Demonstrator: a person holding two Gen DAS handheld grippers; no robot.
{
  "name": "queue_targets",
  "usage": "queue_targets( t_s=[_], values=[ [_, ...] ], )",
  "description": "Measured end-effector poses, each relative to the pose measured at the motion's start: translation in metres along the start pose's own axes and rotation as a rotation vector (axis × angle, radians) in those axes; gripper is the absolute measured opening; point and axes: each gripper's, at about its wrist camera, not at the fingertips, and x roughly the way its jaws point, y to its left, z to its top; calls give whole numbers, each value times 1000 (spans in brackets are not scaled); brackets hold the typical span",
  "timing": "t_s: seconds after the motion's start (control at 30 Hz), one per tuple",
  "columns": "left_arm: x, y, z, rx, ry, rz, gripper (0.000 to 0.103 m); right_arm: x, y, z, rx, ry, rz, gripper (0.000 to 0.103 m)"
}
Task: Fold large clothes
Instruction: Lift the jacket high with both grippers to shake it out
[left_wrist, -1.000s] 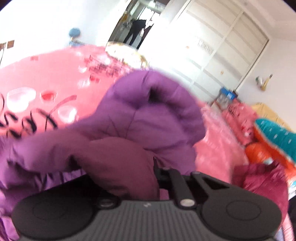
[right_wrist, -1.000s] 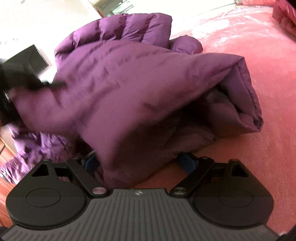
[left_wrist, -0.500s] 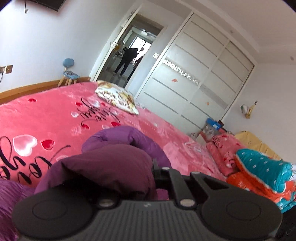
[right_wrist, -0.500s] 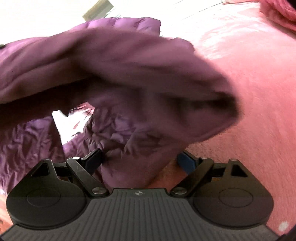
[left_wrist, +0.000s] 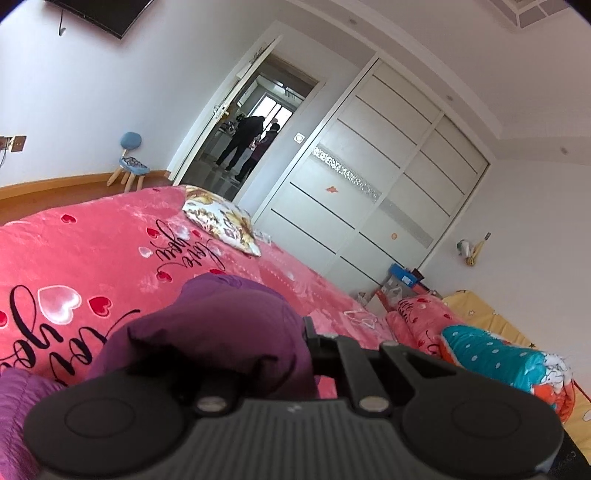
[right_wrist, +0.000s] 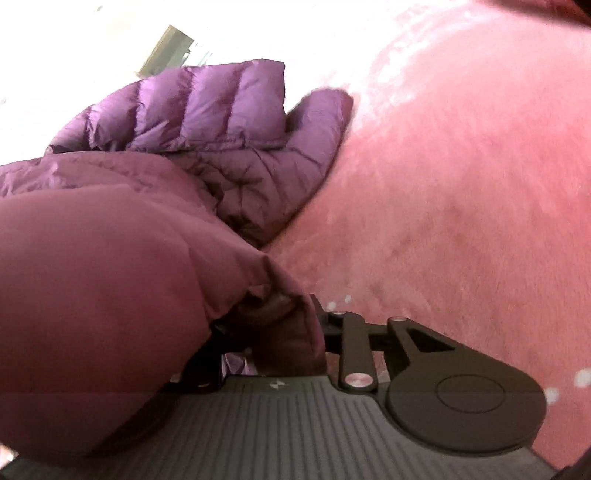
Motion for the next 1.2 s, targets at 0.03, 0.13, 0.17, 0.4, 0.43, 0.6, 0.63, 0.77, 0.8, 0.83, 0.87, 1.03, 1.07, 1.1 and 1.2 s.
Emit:
queue_targets(
  t_s=[0.03,0.13,0.17,0.4,0.43,0.6,0.63,0.77,0.8,0.83,0.87,1.03,1.07,1.1,1.2],
  values=[
    [-4,1,1,-2,-7,-1,6,-6,4,4,-15,-17,-7,20],
    [-20,5,4,-17,-32,-12,6,-34,11,20,-23,-96,-19,16],
    [-25,5,5,-19,-39,-17,6,-46,14,27,-19,-135,-22,15],
    [-62,-4,11,-9,-86,-94,6,-143,58,77,-116,-416,-35,12],
    [-70,-8,13,-4,-94,-114,6,-157,65,80,-138,-452,-35,11],
    [-108,-30,23,41,-143,-216,6,-229,103,103,-259,-640,-25,11],
    [-115,-35,25,52,-153,-235,6,-243,112,108,-279,-677,-20,11],
    [-147,-54,33,98,-196,-311,6,-302,139,122,-338,-821,4,11],
    [-155,-58,34,108,-207,-325,6,-318,148,125,-362,-861,8,11],
    [-163,-63,35,116,-218,-341,6,-332,155,126,-382,-890,9,11],
    [-170,-66,37,120,-226,-355,6,-344,163,128,-402,-918,12,11],
    [-210,-81,40,159,-277,-414,7,-393,199,132,-536,-1069,3,11],
    [-217,-84,39,171,-285,-422,7,-404,204,133,-550,-1089,5,11],
    [-225,-88,39,182,-295,-430,7,-411,210,135,-563,-1107,8,11],
    [-242,-93,36,203,-322,-446,7,-424,222,140,-612,-1138,-8,11]
  ],
)
